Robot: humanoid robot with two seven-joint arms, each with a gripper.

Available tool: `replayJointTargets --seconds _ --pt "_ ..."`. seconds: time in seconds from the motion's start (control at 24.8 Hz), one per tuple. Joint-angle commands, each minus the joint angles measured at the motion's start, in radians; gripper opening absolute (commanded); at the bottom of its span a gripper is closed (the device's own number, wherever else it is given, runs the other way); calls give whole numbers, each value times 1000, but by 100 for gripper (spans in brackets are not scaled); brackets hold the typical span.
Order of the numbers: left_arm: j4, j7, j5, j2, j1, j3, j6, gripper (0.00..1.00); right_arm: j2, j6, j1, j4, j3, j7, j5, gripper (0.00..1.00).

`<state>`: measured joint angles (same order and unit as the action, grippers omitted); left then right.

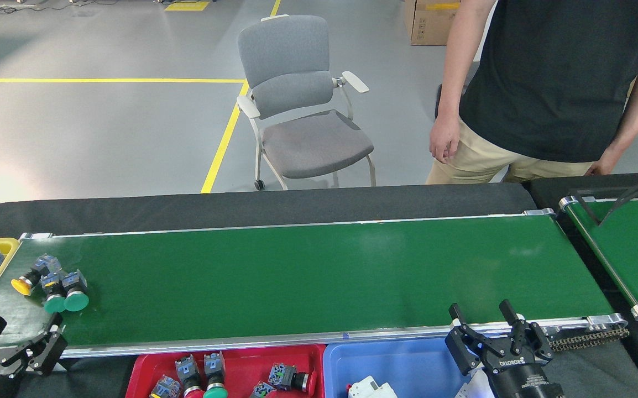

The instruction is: Pick switch part from conveyor to tray

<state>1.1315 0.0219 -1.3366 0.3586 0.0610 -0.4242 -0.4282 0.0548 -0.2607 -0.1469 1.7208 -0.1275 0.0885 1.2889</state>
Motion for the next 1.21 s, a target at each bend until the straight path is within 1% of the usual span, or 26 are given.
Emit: replayJointTargets --seconds 0.0,0.16,0.32,0.4,0.48,0.6,0.68,0.72,0.77,0.81,0.85,0.89,0.93,0.97,1.05,1.09,1.17 --pt "-9 4 -4 36 16 -2 -6 100 -4 -6 10 16 0 -9 -2 99" --pt "-50 4 -4 40 45 19 -1 100 -1 -9 12 16 0 -9 -2 99" --pt "-156 4 -6 48 121 41 -1 100 -3 -9 10 16 31 -9 -2 99" --pt "-211 4 -9 62 164 44 12 100 5 -8 12 16 31 -9 -2 99" --pt "-282 9 -12 83 215 96 68 100 7 -6 15 16 31 -9 -2 99" --pt "-426 26 -15 99 345 240 229 100 4 -6 13 16 31 -9 -2 99" --pt "-541 76 -15 103 428 328 307 95 5 -6 15 16 31 -9 -2 99" --pt "-613 116 -15 103 477 372 338 87 5 -6 15 16 31 -9 -2 99" --pt "-684 148 -13 102 517 406 356 76 5 -8 15 16 32 -9 -2 99" --pt "-737 171 -12 102 548 426 361 68 5 -8 13 16 32 -9 -2 99" --pt "-780 188 -12 100 571 441 356 56 4 -8 15 16 32 -9 -2 99" --pt "-800 193 -10 99 579 449 350 39 2 -8 13 16 32 -9 -2 99" --pt "-800 193 -9 99 579 449 341 32 2 -8 15 16 32 -9 -2 99" --pt "-800 193 -7 95 579 449 312 26 2 -8 15 16 34 -9 -2 99" --pt "-800 194 -6 95 577 447 266 17 4 -8 15 16 34 -9 -2 99" --pt "-800 197 -3 94 577 447 258 14 4 -8 15 16 34 -9 -2 99" --pt "-799 211 -3 94 577 449 252 13 4 -8 15 16 34 -9 -2 99"
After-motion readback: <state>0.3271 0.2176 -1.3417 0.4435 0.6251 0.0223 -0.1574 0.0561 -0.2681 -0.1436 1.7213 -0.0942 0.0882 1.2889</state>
